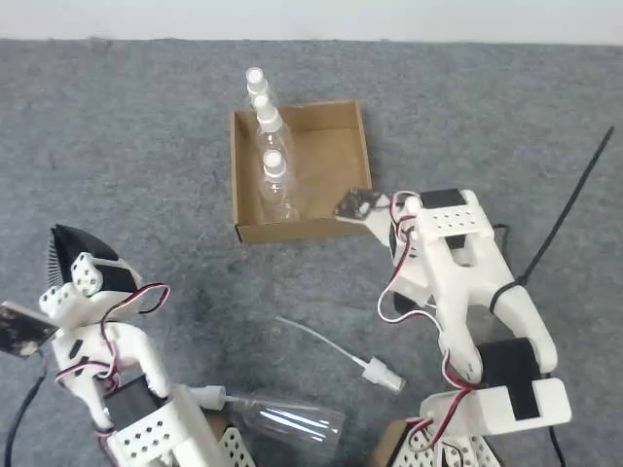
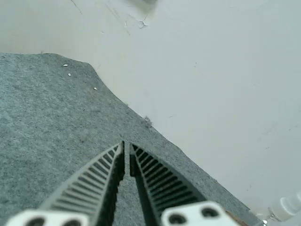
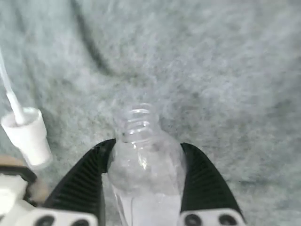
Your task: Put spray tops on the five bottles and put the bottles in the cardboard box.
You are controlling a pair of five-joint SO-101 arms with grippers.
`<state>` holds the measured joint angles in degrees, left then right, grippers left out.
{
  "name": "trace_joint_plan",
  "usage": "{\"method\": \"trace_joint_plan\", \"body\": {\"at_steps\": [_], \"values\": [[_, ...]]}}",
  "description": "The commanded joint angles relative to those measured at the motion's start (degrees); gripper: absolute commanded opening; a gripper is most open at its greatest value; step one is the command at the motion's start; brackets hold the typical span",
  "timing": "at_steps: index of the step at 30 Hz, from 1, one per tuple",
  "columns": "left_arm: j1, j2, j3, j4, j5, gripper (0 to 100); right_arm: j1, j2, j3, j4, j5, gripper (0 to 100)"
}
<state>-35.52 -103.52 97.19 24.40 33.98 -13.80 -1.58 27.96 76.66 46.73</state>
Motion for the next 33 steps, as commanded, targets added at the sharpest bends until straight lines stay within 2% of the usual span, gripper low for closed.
{"method": "trace_joint_plan", "body": {"at_steps": [1, 7, 22, 33], "values": [[0.18, -0.88, -0.66, -1.93, 0.09, 2, -4.18, -0.92, -6.59, 2.86, -4.57, 1.3], [0.18, -0.88, -0.66, -1.93, 0.09, 2, -9.10, -0.92, -9.85, 4.62, -11.60, 1.3], [0.18, -0.88, -0.66, -1.93, 0.09, 2, -8.92, -0.92, -11.96, 4.70, -28.13, 1.3], [0.18, -0.88, -0.66, -2.02, 0.09, 2, -8.66, -0.92, -12.22, 4.53, -34.73, 1.3]]}}
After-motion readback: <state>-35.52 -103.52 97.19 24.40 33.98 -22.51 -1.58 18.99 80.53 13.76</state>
